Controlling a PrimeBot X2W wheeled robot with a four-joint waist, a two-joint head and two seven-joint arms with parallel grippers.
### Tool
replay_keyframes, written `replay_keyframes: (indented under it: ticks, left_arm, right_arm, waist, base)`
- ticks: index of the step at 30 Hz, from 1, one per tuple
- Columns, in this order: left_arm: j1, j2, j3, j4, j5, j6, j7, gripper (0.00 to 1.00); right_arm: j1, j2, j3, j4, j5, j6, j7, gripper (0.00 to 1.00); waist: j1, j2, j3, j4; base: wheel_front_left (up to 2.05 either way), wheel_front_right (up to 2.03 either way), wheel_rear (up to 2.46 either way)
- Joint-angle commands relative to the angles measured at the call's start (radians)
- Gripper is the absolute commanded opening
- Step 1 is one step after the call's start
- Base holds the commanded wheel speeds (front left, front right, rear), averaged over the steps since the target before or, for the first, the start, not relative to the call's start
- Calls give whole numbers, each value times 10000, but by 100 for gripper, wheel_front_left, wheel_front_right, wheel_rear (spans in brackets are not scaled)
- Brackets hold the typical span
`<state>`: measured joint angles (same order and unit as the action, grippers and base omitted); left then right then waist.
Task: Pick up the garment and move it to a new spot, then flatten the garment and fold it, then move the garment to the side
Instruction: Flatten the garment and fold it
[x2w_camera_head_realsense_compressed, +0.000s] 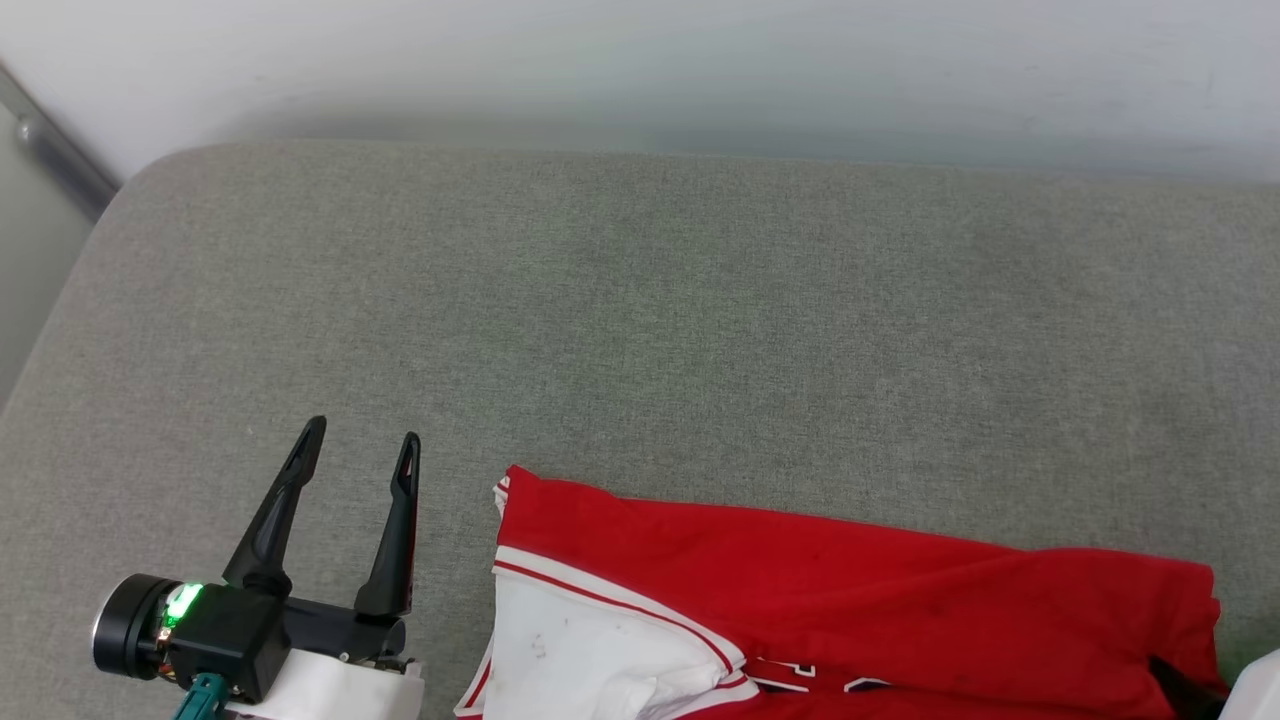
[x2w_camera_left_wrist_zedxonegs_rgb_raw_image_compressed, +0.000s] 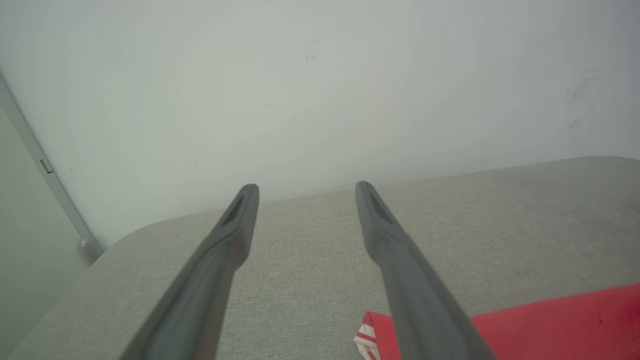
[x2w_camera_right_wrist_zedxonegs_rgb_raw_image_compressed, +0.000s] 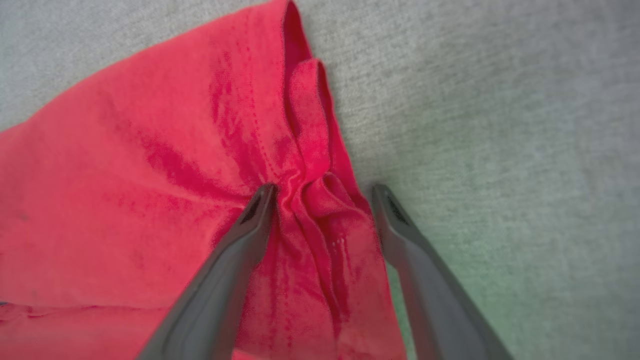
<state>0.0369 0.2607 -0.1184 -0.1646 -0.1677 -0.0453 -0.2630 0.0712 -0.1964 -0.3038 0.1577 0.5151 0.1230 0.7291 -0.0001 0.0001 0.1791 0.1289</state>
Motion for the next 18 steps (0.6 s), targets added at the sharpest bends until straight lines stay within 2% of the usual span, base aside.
replay_keyframes:
  ticks: [1,2,3,7,18]
  left_arm:
    - [6,-76,38,16,68,-40,-20,100]
    - [10,-126,98,44,106,-97,-20,100]
    - [12,-173,157,66,162,-150,-20,100]
    - [78,-408,327,149,299,-340,-21,100]
    - [225,-794,665,259,482,-663,-21,100]
  right_arm:
    - [212,746,762,641,220,138,291,98]
    - [212,800,903,683,330,139,284,41]
    - [209,827,1042,688,437,142,259,2]
    - [267,593,1308,479,603,146,-102,0]
    - [269,-1014,29,-5,44,69,-1057,0]
  waist:
    - [1,-1,-5,6]
    - [1,-1,-19,9]
    - [1,-1,-37,9]
    - [1,-1,-170,-32]
    - [1,-1,-508,-243]
  base:
    - [0,0,0]
    - [0,0,0]
    - [0,0,0]
    - [0,0,0]
    - [0,0,0]
